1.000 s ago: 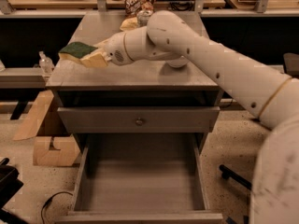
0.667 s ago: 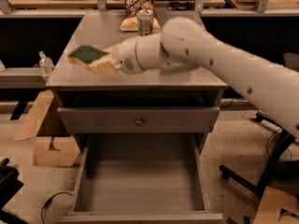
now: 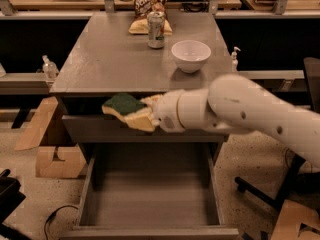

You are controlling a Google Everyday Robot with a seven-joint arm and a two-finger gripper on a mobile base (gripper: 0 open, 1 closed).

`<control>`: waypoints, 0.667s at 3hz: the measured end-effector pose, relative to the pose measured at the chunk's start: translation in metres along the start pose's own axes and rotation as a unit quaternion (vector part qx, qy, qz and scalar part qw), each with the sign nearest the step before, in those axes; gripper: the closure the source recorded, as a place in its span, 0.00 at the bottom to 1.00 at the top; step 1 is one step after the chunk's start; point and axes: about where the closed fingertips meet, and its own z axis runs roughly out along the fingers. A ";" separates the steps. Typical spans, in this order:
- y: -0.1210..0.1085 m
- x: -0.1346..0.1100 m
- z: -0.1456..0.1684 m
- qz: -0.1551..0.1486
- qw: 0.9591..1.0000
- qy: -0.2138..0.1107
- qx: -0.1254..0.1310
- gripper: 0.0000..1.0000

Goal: Place sponge into middle drawer

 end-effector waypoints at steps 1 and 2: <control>0.024 0.086 -0.028 0.035 0.999 0.024 -0.009 1.00; 0.025 0.086 -0.028 0.035 0.999 0.024 -0.009 1.00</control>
Offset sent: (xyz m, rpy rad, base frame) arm -0.0467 -0.0342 -0.0561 -0.0045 0.0783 -0.0029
